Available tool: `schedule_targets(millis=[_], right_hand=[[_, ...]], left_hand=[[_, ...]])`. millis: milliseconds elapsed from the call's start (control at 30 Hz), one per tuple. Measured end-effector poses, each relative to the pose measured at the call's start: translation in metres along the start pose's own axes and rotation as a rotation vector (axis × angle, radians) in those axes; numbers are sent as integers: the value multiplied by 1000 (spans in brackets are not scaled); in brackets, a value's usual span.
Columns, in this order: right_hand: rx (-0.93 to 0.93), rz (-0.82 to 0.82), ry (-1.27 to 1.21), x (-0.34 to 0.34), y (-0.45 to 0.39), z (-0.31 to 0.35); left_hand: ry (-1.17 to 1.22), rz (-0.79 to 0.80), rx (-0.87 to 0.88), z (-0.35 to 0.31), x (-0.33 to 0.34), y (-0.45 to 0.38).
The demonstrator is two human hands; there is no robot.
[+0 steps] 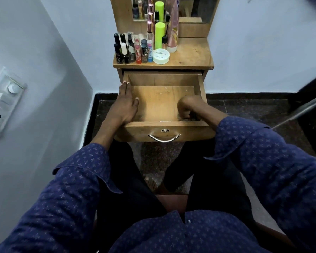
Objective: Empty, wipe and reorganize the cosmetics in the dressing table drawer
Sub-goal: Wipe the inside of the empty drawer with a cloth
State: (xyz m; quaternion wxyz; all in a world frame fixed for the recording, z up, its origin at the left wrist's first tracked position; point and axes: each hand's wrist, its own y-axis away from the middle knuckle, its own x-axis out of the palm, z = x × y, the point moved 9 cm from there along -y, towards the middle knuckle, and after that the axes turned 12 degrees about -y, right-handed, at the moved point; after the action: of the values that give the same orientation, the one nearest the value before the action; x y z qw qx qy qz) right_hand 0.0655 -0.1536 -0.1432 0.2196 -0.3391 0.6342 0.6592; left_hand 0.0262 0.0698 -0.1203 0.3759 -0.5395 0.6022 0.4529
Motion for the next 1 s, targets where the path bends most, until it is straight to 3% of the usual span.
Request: schedule_targets(millis=[100,200,267,400,500,533,567,600,633,667,733,833,1000], right_hand=[[-100,219,-230,2,-2,-20],[-195,265,-568,15,10,-8],[-269,267,-656,20,16,19],[-349,230,-567,12,21,89],[-412,151,-263,29,5,131],[-381,189,-171,31,8,125],[-247,174,-246,34,8,112],[-293,32,-285,21,19,108],[-438,-44,-102,15,15,108],[-482,-68,-81,7,26,106],[-306,250,-231,24,27,78],[-23,163,-189,6,29,20],[-7,194,-169,5,35,-9]], left_hand=[[47,-12,-5,-2,-5,0],[88,-5,-15,-4,-3,1],[115,-6,-21,-7,-4,1],[157,-12,-42,-4,-6,3],[189,-8,-46,0,-5,12],[200,-14,-49,2,-7,13],[213,-18,-54,3,-11,14],[227,-18,-56,4,-15,14],[240,-12,-54,4,-17,14],[248,-5,-49,3,-19,14],[239,5,-50,4,-19,17],[210,27,-55,9,-18,21],[281,14,-63,1,-19,25]])
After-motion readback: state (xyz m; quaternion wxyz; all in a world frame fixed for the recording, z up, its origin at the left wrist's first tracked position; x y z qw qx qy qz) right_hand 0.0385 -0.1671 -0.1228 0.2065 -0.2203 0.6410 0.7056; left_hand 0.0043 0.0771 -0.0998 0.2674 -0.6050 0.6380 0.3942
